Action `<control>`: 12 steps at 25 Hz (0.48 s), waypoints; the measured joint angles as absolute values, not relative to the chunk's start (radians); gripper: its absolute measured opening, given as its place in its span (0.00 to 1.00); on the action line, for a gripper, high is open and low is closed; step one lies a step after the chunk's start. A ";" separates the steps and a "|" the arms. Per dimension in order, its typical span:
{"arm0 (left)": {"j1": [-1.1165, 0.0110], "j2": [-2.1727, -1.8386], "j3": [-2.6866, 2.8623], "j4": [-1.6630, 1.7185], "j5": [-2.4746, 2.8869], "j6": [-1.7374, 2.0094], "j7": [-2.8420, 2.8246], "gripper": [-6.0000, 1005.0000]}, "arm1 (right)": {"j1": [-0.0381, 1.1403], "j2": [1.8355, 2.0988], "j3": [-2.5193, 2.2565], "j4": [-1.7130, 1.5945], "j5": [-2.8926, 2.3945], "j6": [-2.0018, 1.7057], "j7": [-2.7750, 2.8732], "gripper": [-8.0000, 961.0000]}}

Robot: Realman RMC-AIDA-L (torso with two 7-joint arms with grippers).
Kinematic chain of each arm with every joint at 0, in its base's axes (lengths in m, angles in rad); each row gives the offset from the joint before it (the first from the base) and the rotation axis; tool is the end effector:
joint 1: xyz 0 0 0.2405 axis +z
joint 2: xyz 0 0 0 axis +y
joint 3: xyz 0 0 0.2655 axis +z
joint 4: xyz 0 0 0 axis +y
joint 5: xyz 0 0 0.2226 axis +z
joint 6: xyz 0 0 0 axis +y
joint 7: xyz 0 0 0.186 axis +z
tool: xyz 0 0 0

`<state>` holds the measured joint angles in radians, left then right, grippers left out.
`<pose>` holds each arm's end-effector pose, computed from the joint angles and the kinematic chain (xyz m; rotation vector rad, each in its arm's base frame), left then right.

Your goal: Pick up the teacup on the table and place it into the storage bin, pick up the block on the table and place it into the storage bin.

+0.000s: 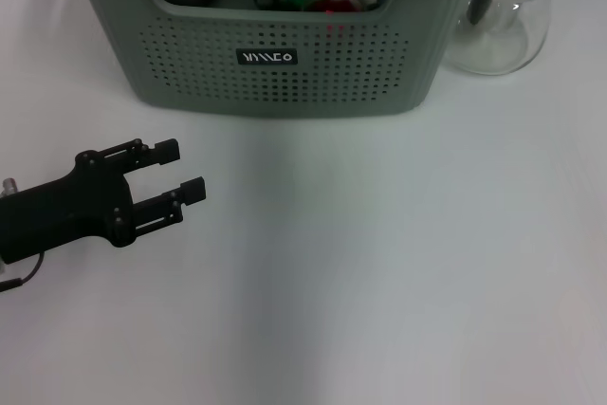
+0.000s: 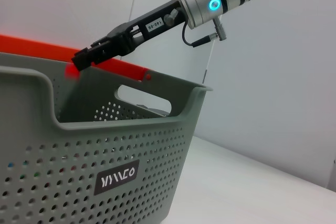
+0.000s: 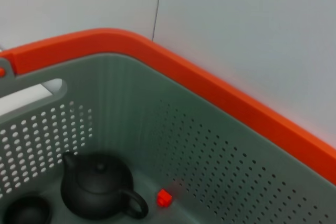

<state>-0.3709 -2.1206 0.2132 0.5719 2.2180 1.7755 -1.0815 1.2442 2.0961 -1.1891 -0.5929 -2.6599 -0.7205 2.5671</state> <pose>-0.3183 0.2779 -0.0303 -2.5217 -0.6593 -0.8930 0.0535 0.5487 -0.0833 -2.3361 0.5838 -0.0015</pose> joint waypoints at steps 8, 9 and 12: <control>-0.371 -2.119 0.207 0.569 2.218 1.775 -1.081 0.66 | 1.157 2.099 -1.188 -0.739 -2.631 -0.714 2.560 0.44; -0.370 -2.119 0.199 0.569 2.218 1.777 -1.081 0.66 | 1.117 2.100 -1.195 -0.810 -2.605 -0.716 2.553 0.46; -0.366 -2.118 0.145 0.568 2.218 1.806 -1.079 0.66 | 0.917 2.100 -1.238 -1.084 -2.413 -0.719 2.475 0.53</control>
